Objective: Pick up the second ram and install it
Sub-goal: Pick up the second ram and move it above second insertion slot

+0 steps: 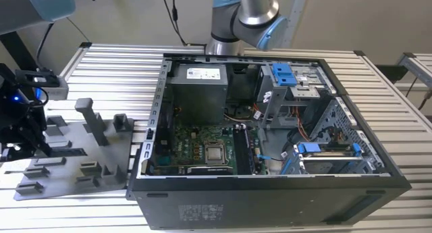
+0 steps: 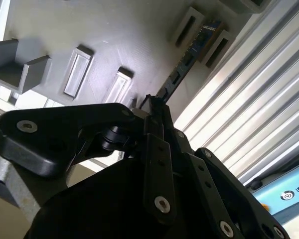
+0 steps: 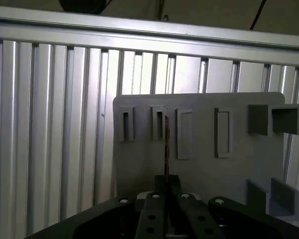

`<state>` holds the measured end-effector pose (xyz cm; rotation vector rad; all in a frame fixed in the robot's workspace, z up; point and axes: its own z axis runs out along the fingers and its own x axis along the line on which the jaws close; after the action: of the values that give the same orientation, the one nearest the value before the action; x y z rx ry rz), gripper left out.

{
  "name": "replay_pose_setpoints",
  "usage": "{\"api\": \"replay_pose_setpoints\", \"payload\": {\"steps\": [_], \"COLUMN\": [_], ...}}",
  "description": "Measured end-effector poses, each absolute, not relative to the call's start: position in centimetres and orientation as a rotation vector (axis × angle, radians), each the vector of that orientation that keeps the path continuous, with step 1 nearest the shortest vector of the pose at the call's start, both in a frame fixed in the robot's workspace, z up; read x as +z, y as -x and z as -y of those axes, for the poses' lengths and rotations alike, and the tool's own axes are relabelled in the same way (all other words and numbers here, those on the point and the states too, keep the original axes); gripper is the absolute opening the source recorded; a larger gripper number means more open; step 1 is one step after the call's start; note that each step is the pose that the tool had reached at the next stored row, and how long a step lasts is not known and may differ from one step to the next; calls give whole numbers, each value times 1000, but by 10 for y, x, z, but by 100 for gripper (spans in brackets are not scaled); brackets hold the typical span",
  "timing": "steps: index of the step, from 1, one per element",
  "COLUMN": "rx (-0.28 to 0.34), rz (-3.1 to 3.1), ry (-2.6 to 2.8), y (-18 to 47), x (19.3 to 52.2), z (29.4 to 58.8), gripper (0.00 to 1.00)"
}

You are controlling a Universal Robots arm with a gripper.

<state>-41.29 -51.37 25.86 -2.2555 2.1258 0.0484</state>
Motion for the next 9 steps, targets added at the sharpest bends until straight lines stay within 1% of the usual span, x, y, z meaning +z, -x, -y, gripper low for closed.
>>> {"api": "replay_pose_setpoints", "payload": {"steps": [9], "rx": [48], "rz": [-2126], "ry": [2255], "y": [413], "x": [274], "z": [514], "gripper": [14]}}
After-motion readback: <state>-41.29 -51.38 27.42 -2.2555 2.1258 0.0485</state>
